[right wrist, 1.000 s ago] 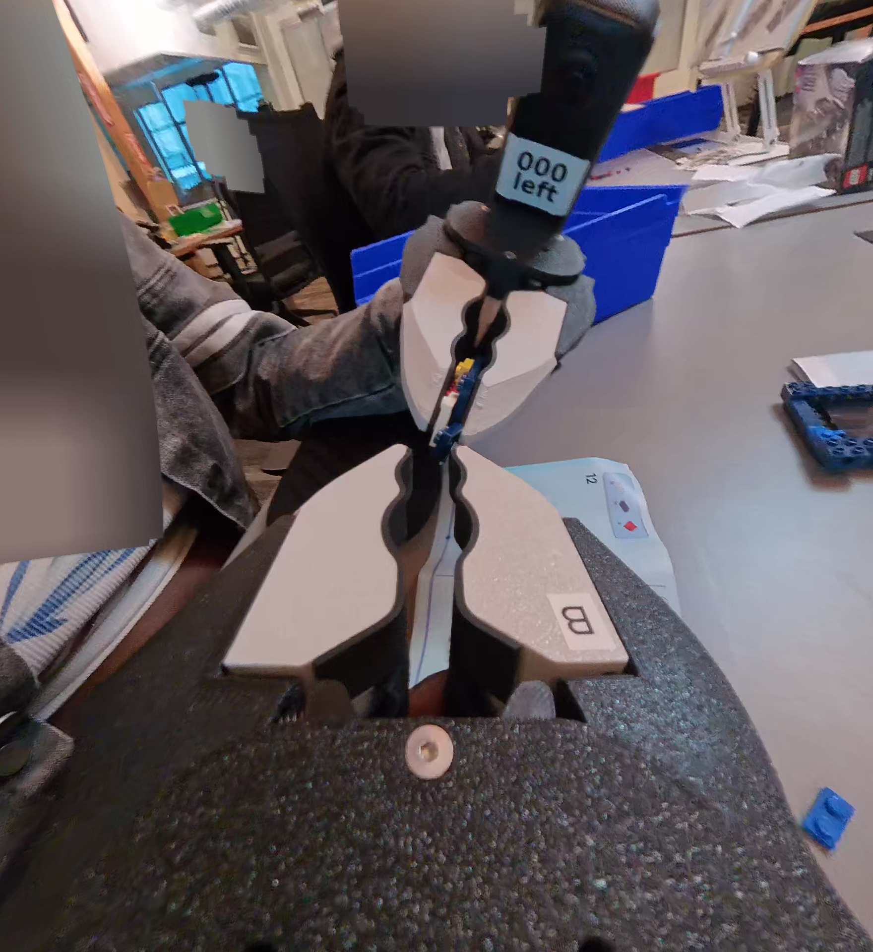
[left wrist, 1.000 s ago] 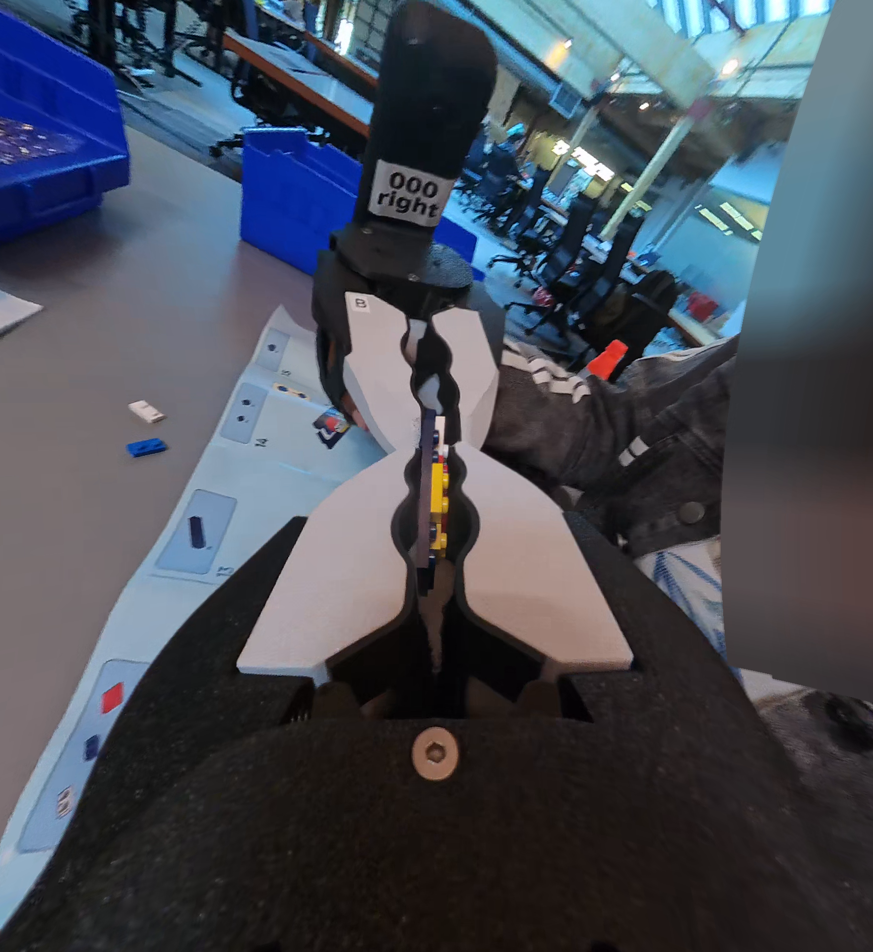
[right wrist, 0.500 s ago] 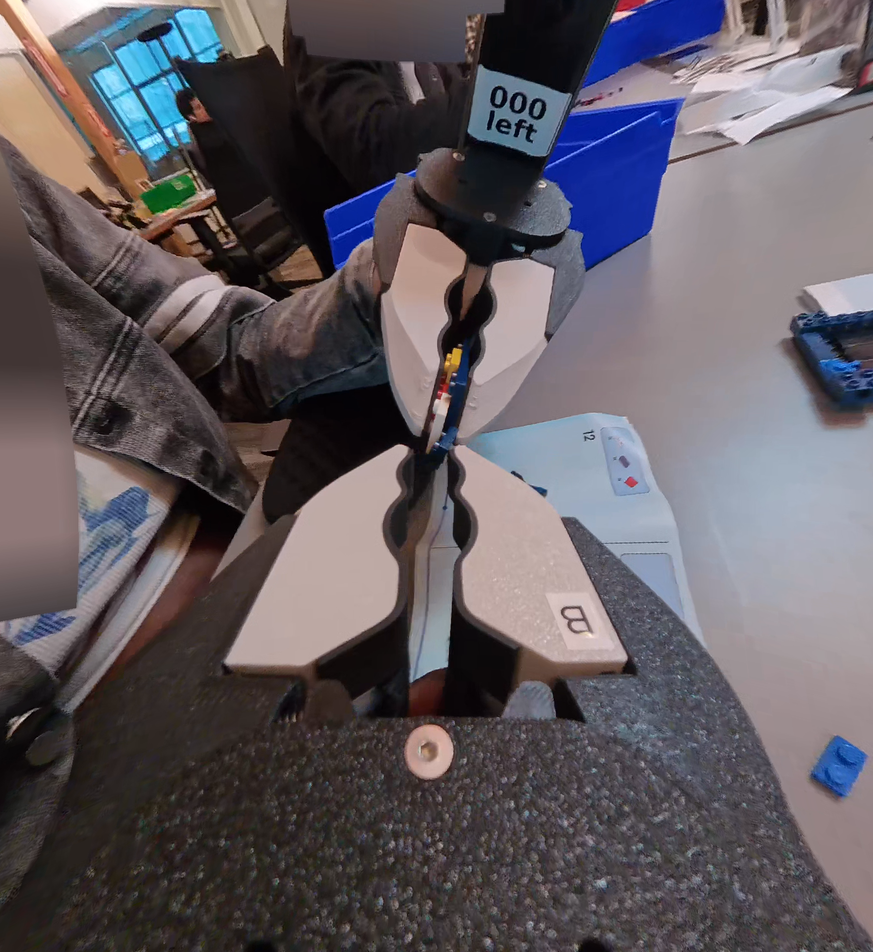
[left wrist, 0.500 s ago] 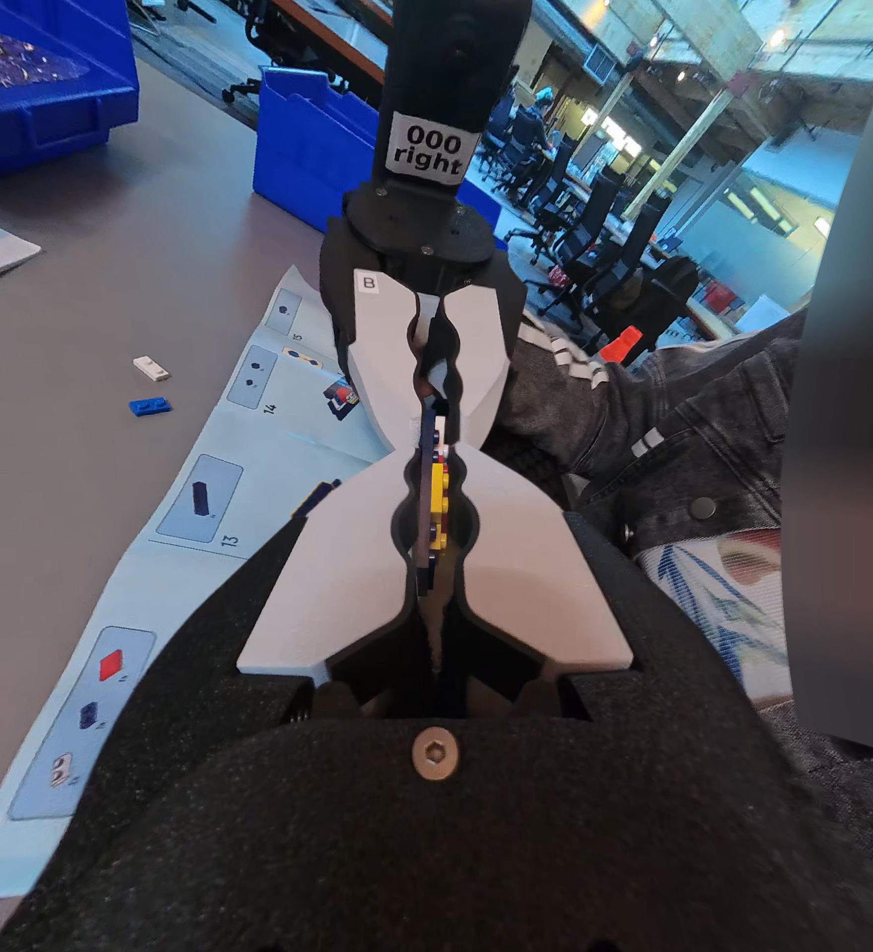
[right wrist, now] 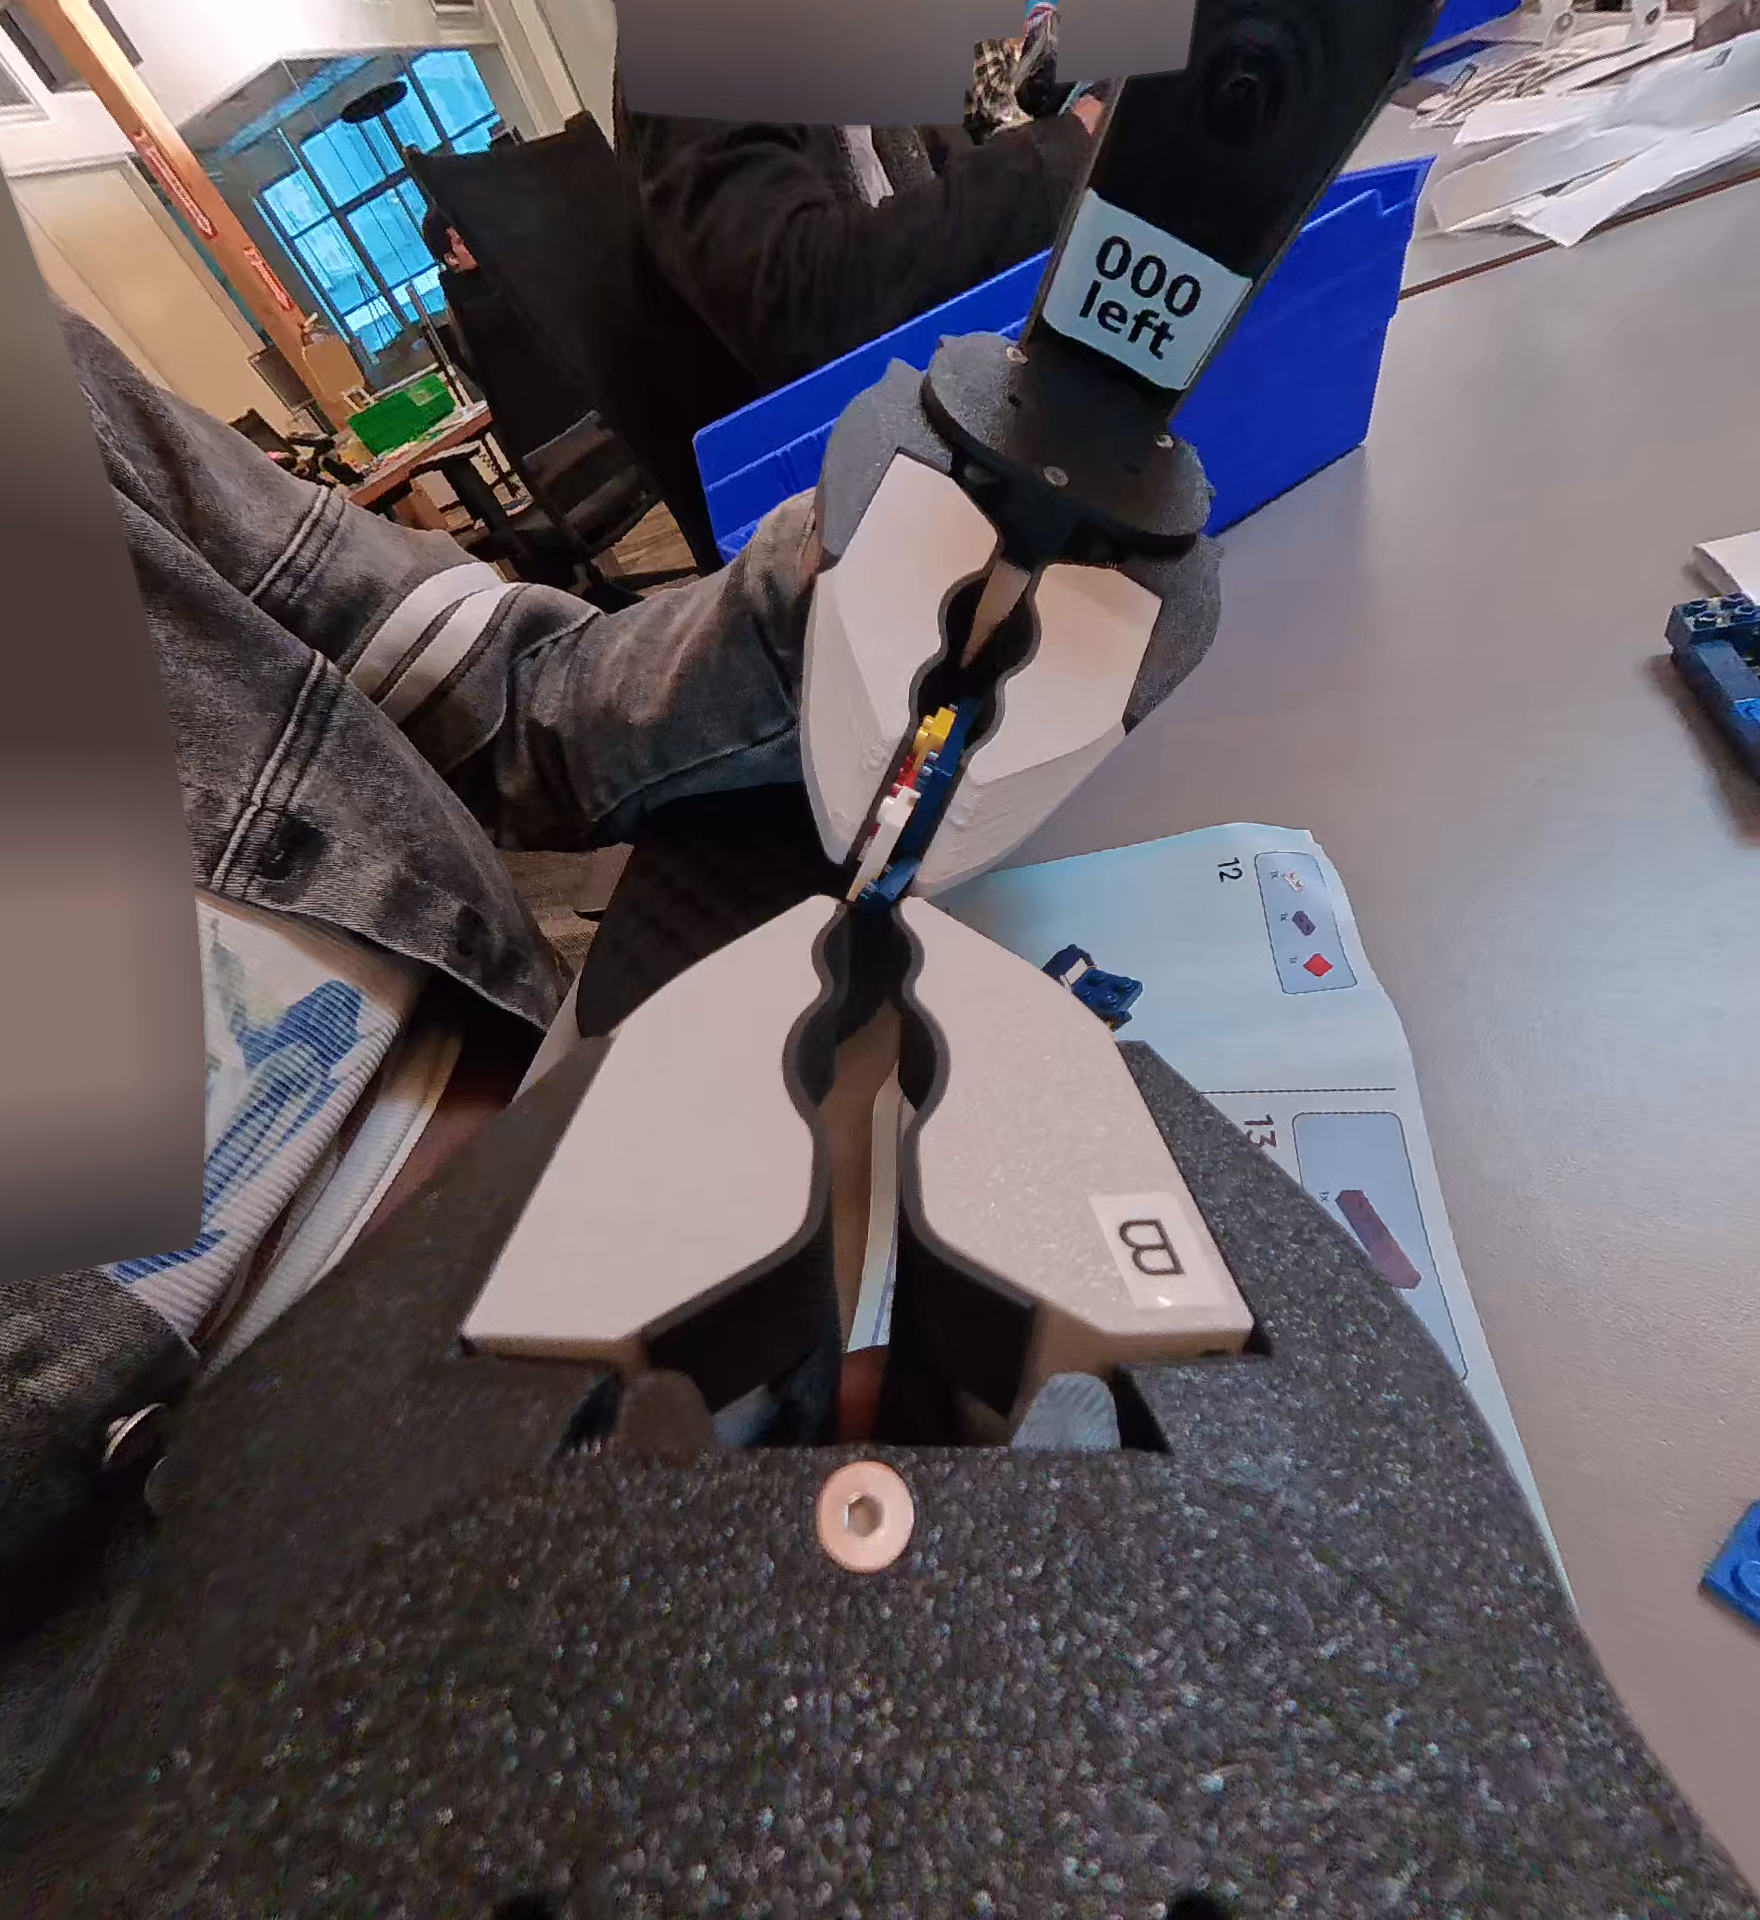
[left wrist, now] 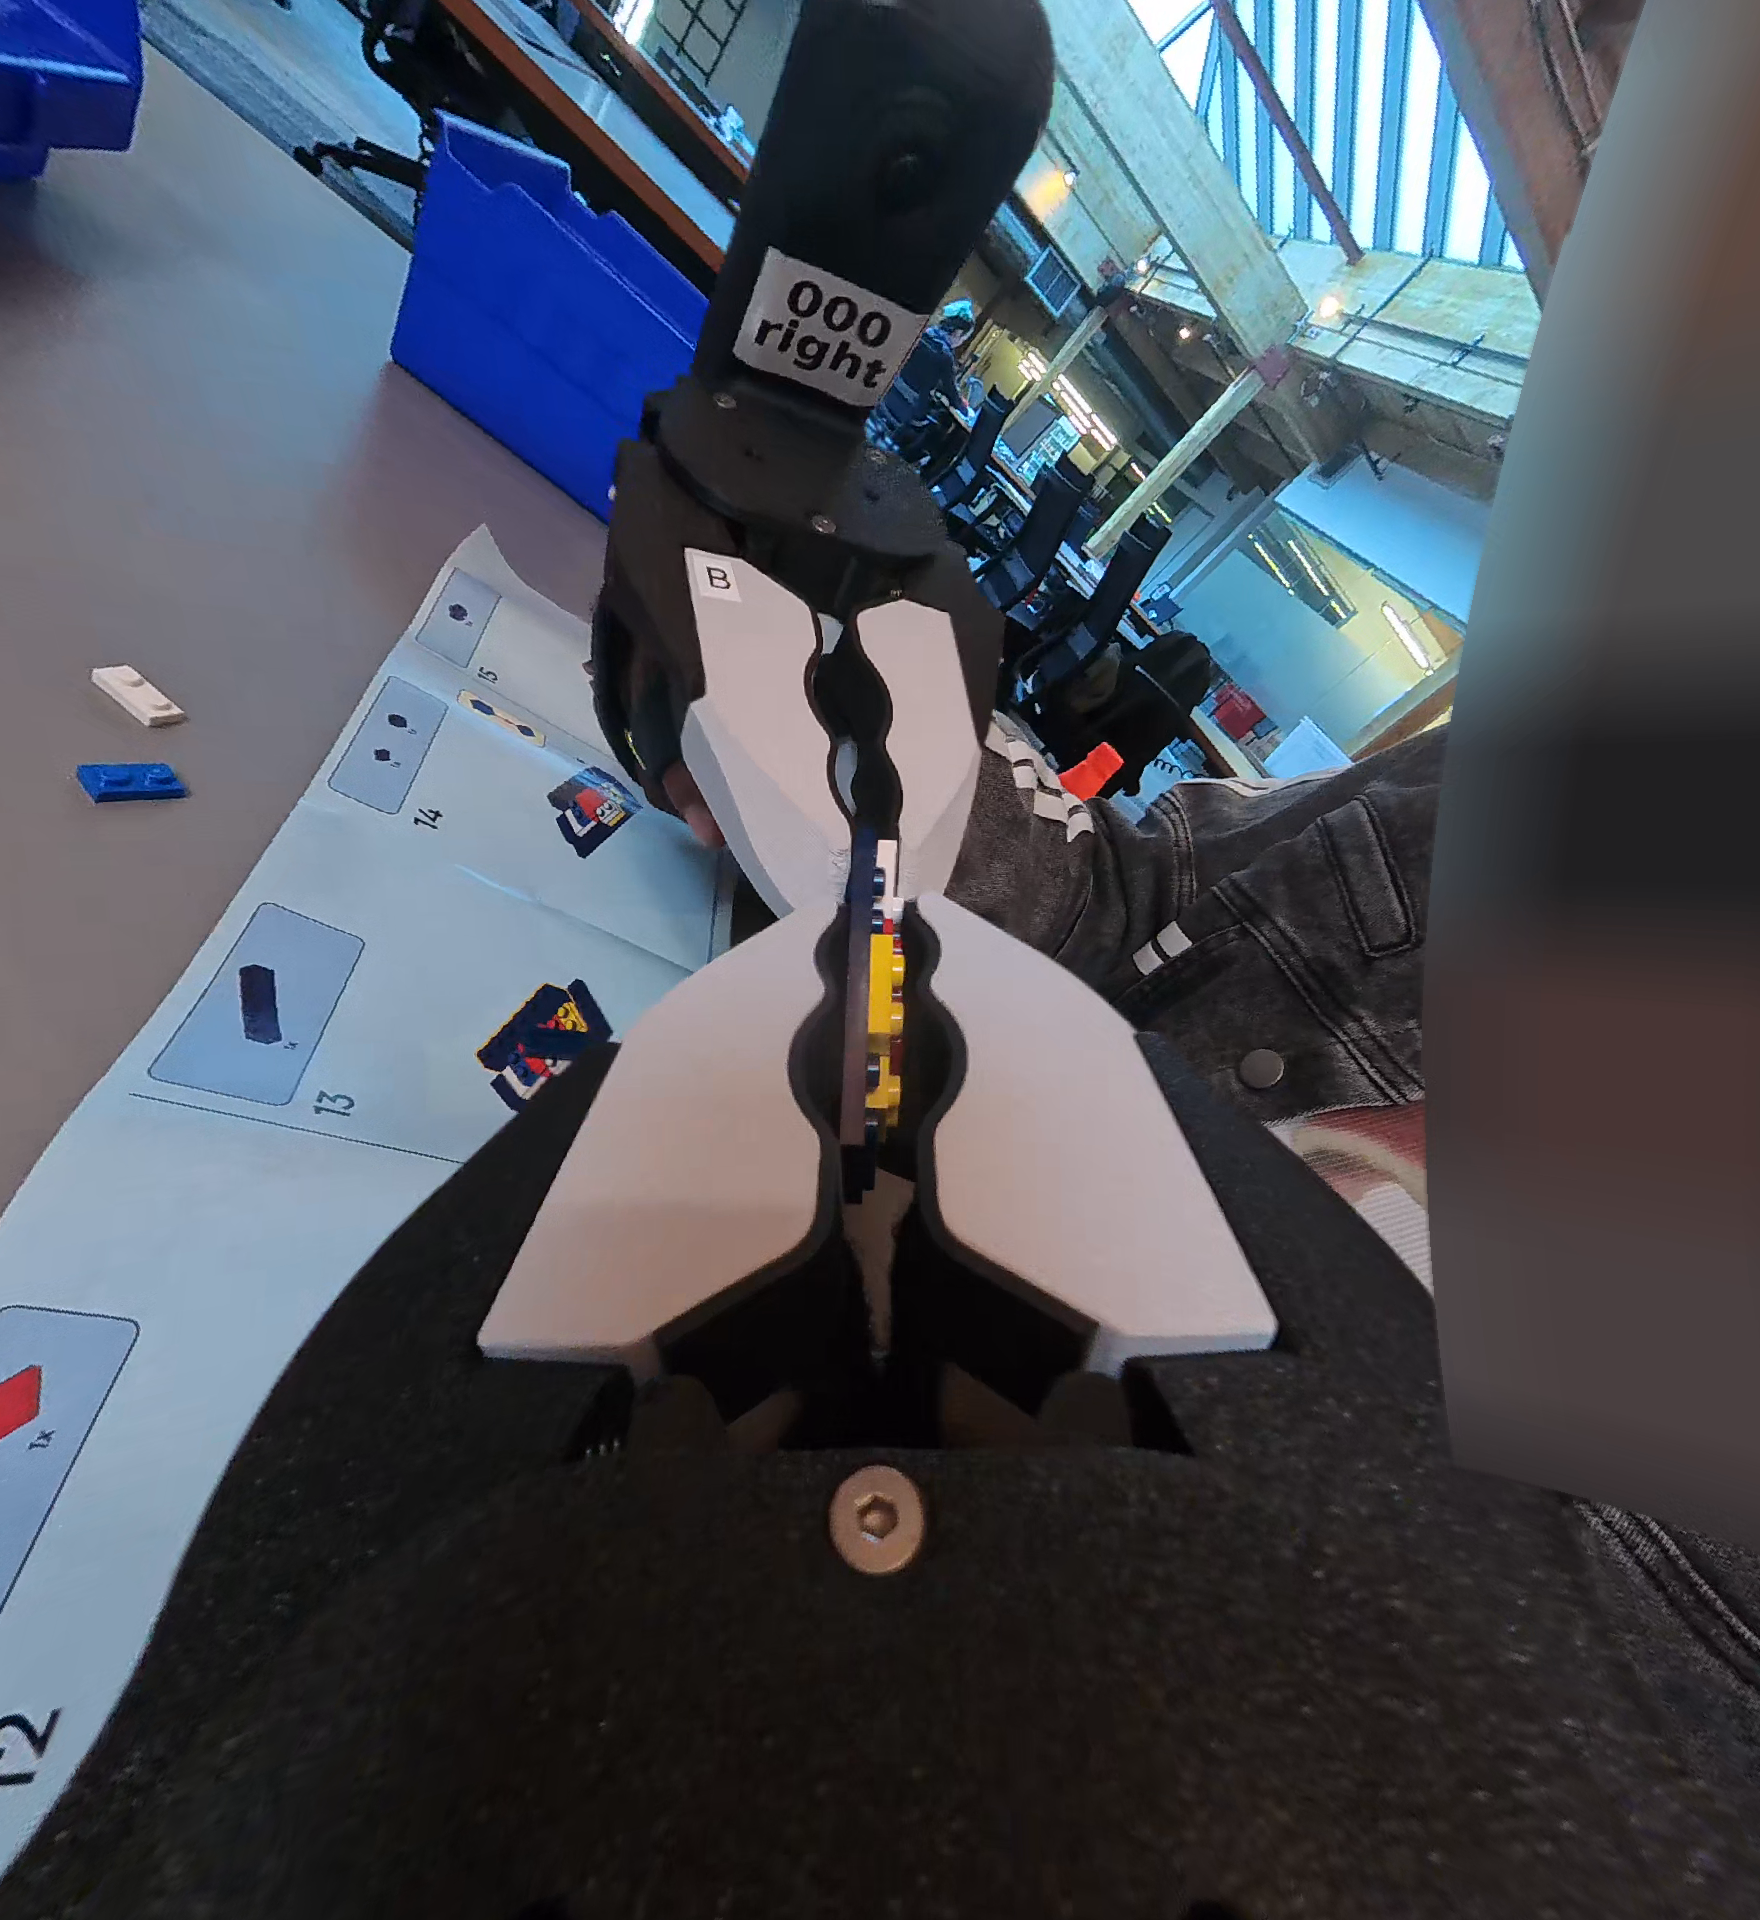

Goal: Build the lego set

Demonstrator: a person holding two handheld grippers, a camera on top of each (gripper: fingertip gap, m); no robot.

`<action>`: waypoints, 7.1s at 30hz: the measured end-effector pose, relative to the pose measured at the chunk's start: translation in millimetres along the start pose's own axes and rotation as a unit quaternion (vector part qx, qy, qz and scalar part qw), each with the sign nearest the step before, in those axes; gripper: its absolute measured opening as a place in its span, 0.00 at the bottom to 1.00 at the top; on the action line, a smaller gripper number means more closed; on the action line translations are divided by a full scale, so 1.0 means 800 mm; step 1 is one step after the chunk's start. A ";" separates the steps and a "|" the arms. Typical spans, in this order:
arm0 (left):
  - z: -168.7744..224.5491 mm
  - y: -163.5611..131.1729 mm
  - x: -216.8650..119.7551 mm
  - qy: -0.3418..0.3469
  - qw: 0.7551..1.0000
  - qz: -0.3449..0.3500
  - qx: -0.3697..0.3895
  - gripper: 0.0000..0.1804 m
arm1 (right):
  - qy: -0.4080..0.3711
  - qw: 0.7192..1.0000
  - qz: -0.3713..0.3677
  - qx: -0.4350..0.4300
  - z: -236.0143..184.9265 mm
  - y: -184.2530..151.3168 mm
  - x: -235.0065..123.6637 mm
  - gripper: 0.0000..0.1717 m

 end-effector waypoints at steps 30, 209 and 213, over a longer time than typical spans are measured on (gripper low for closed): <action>0.011 -0.009 0.010 -0.025 0.999 -0.033 0.009 0.04 | 0.058 0.998 -0.017 0.003 -0.016 -0.009 0.002 0.03; 0.127 0.025 0.018 0.250 0.712 0.122 0.645 0.04 | -0.195 0.877 0.095 -0.428 -0.110 0.070 -0.029 0.03; 0.132 0.026 0.016 0.252 0.703 0.129 0.652 0.04 | -0.203 0.878 0.106 -0.421 -0.107 0.073 -0.035 0.10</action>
Point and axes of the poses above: each gripper's, where its closed fingertips meet, x out along the fingers, y out of its top, z = x × y across the jaws, the point moved 1 cm from there along -x, back along the fingers, and after that the axes turned 13 degrees about -z, right-handed, at the moved point
